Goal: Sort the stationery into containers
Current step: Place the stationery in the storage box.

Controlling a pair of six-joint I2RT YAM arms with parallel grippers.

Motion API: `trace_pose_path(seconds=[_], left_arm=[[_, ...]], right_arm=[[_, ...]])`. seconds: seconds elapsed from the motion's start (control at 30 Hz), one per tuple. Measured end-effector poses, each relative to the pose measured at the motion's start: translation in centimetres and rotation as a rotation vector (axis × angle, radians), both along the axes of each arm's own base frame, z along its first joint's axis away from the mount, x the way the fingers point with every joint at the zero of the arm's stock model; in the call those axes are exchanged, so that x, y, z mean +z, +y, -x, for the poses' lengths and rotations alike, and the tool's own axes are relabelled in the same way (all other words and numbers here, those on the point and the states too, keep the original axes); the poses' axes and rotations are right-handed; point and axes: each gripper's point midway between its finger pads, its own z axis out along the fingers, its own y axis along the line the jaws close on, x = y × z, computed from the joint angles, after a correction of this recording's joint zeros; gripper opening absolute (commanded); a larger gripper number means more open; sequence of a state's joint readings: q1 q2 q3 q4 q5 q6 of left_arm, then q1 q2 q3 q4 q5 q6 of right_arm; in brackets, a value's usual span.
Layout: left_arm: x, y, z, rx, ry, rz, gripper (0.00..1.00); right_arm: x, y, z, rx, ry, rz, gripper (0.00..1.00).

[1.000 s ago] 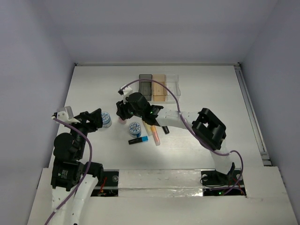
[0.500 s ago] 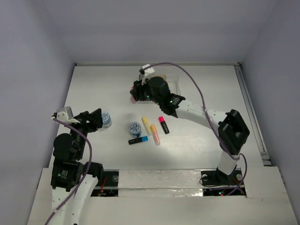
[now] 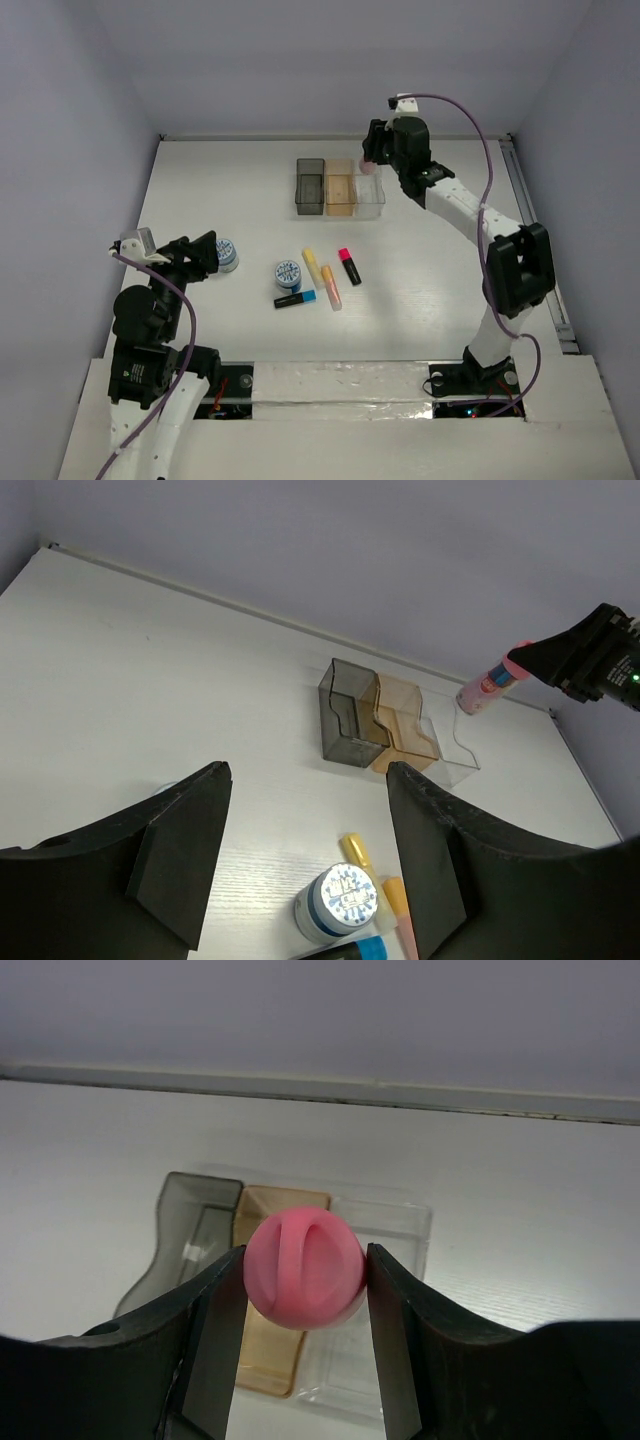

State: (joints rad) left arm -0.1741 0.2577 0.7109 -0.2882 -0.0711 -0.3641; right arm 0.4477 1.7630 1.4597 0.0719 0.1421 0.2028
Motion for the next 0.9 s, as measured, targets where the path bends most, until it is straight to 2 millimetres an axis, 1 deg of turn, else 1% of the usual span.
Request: trace_pose_path(seconds=[0.1, 0.17, 0.27, 0.33, 0.37, 0.63, 0.73, 0.9], left_arm=[[0.0, 0.0, 0.0, 0.000, 0.000, 0.000, 0.60], [0.0, 0.0, 0.0, 0.000, 0.000, 0.000, 0.60], [0.0, 0.0, 0.0, 0.000, 0.000, 0.000, 0.59], [0.0, 0.0, 0.0, 0.000, 0.000, 0.000, 0.59], [0.0, 0.0, 0.0, 0.000, 0.001, -0.001, 0.59], [0.0, 0.0, 0.0, 0.000, 0.000, -0.001, 0.59], [0.0, 0.1, -0.1, 0.006, 0.001, -0.001, 0.59], [0.0, 0.1, -0.1, 0.007, 0.002, -0.001, 0.59]], right_arm=[[-1.5, -1.6, -2.2, -0.037, 0.027, 0.027, 0.12], [-3.2, -2.1, -3.2, -0.043, 0.060, 0.050, 0.12], [-6.0, -2.6, -3.4, -0.038, 0.124, 0.084, 0.11], [-7.5, -2.6, -3.1, -0.022, 0.169, 0.101, 0.11], [-7.9, -2.6, -2.9, -0.014, 0.184, 0.104, 0.11], [-9.4, -1.9, -1.8, 0.043, 0.233, 0.103, 0.11], [-9.1, -1.8, -2.0, 0.042, 0.215, 0.096, 0.11], [-7.8, -1.6, -3.5, 0.021, 0.110, 0.064, 0.12]])
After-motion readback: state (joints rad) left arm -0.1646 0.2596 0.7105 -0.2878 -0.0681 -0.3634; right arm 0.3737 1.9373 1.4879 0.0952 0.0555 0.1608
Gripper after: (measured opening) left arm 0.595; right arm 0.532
